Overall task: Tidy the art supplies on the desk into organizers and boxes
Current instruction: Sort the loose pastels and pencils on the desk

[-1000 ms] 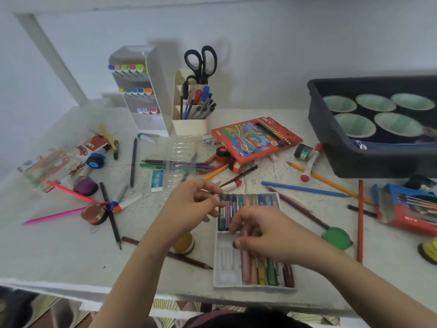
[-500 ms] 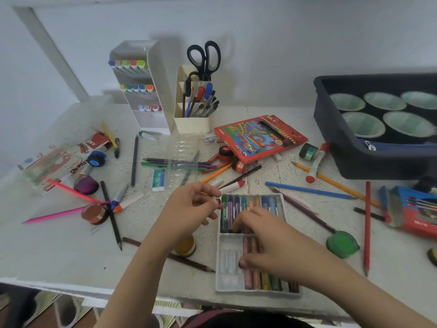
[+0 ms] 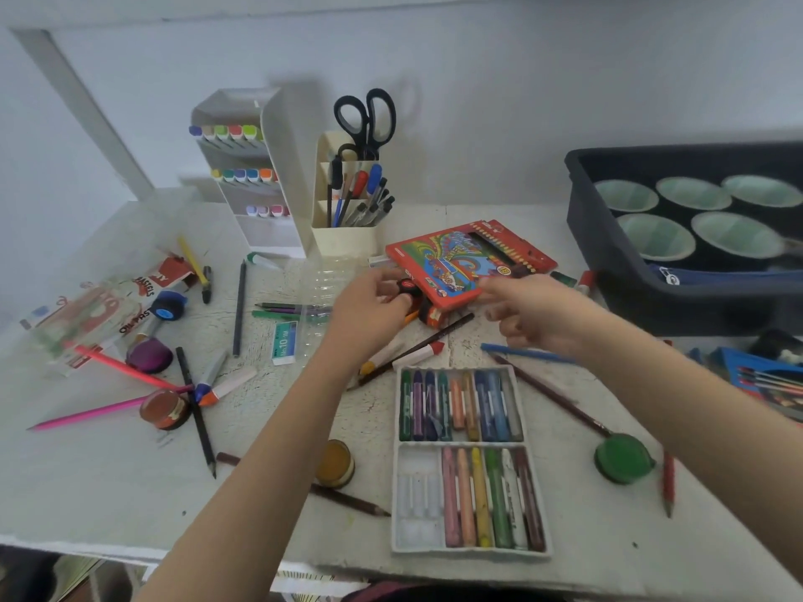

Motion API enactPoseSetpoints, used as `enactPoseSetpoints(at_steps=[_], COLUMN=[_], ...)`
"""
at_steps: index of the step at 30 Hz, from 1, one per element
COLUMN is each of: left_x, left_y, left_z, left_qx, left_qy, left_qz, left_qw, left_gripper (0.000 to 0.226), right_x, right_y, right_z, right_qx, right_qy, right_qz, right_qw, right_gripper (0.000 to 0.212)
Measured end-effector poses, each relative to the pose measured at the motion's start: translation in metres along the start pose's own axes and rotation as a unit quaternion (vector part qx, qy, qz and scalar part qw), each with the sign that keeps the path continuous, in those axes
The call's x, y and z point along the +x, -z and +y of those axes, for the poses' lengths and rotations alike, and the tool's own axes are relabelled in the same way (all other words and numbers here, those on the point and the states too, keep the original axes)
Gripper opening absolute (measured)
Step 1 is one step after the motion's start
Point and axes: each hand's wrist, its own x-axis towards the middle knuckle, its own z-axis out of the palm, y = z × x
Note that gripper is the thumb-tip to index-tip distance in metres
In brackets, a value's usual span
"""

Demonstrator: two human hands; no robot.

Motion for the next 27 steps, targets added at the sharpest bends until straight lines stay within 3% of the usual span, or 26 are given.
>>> enactPoseSetpoints(at_steps=[5, 11, 14, 18, 21, 23, 27], left_x=[0.021, 0.03, 0.029, 0.022, 0.018, 0.015, 0.011], left_y=[-0.014, -0.019, -0.018, -0.014, -0.006, 0.005, 0.024], left_z=[-0.001, -0.012, -0.013, -0.007, 0.006, 0.019, 0.041], left_qx=[0.092, 0.177, 0.161, 0.082, -0.058, -0.176, -0.349], left_qy=[-0.088, -0.089, -0.101, -0.138, -0.055, 0.002, 0.025], left_qz=[-0.007, -0.013, -0.009, 0.026, 0.048, 0.019, -0.033], left_qw=[0.992, 0.98, 0.982, 0.987, 0.996, 0.984, 0.936], left_gripper=[0.038, 0.043, 0.042, 0.039, 0.032, 0.028, 0.034], right_x=[0.023, 0.031, 0.03, 0.021, 0.008, -0.003, -0.014], right_y=[-0.003, -0.015, -0.017, -0.013, -0.006, -0.003, 0.003], right_z=[-0.007, -0.006, -0.007, -0.01, -0.016, -0.022, -0.033], right_qx=[0.091, 0.174, 0.221, 0.26, 0.277, 0.282, 0.225], right_qy=[-0.064, -0.054, -0.039, 0.015, 0.052, 0.079, 0.124], right_qz=[-0.012, 0.037, 0.057, 0.071, 0.064, 0.073, 0.083], right_qw=[0.994, 0.983, 0.973, 0.963, 0.957, 0.953, 0.963], right_gripper=[0.015, 0.012, 0.015, 0.014, 0.023, 0.022, 0.023])
